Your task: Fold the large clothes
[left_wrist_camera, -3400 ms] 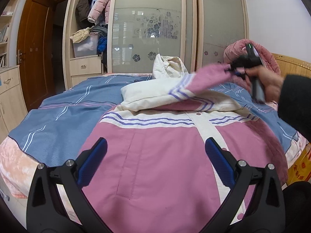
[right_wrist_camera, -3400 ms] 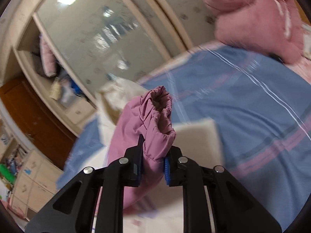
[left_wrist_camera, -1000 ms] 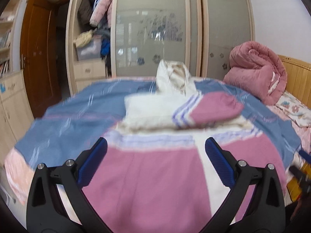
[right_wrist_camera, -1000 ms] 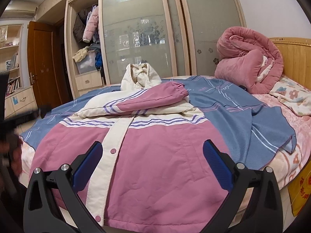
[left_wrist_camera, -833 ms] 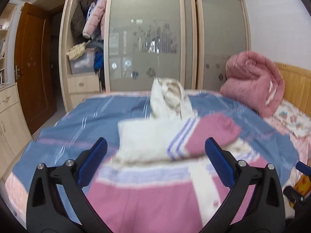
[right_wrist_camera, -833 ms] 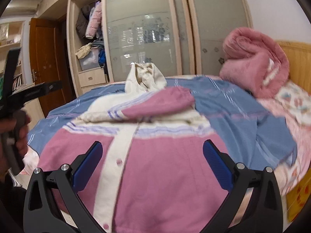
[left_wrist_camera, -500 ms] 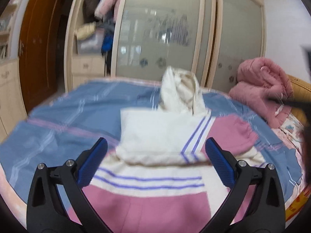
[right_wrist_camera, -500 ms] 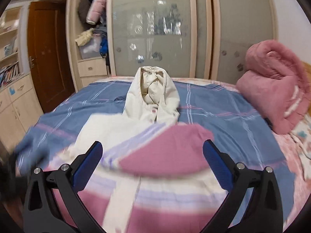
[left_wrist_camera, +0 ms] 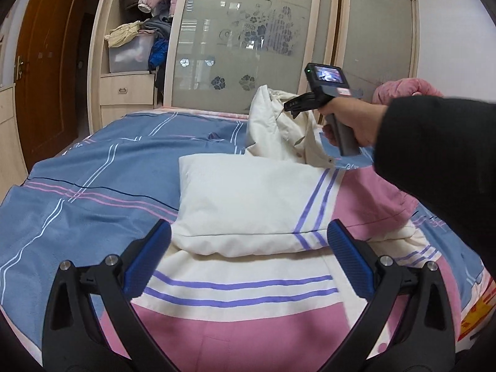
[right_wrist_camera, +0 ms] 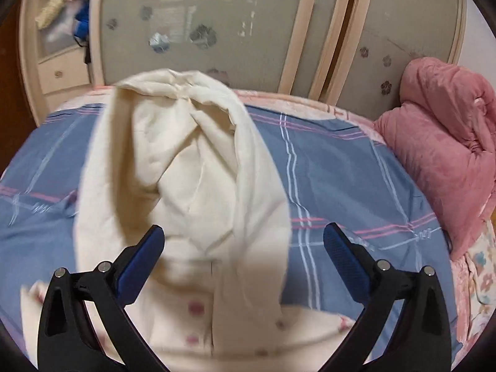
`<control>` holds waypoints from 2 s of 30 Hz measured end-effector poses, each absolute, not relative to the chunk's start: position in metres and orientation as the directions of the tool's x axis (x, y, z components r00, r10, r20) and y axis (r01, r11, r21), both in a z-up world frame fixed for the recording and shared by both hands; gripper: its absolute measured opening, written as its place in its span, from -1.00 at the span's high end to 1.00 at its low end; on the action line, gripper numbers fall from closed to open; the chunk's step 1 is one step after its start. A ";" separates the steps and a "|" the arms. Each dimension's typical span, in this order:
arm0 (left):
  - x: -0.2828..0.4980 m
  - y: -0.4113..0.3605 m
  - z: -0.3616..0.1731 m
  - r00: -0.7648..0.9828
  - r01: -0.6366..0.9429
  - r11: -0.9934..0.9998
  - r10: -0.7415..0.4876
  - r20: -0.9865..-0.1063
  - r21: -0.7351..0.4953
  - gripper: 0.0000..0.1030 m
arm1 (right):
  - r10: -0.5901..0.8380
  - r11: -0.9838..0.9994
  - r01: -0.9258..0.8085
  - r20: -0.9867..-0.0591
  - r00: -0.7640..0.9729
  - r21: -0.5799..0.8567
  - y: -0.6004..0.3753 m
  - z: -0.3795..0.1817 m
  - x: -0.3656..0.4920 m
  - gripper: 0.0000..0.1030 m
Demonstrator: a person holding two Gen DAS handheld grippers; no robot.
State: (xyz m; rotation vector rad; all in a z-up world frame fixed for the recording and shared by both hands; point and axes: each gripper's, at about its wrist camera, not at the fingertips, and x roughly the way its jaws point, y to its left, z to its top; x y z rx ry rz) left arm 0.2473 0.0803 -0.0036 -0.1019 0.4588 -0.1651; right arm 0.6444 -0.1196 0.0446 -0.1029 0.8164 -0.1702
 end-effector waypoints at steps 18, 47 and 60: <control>0.241 0.093 -0.001 0.879 0.110 0.975 -0.185 -0.439 -0.191 -0.96 | -0.005 0.998 0.040 -0.544 0.839 0.051 -0.199 0.076 0.436 0.95; 0.290 0.113 -0.022 0.730 0.246 0.668 -0.604 -0.320 -0.702 -0.96 | 0.237 0.827 -0.090 -0.200 0.951 0.555 -0.250 0.031 0.170 -0.97; 0.469 0.087 -0.091 0.619 -0.050 0.336 -0.729 -0.293 -0.941 0.59 | 0.288 0.753 -0.081 -0.216 0.933 0.653 -0.269 0.015 0.186 -0.97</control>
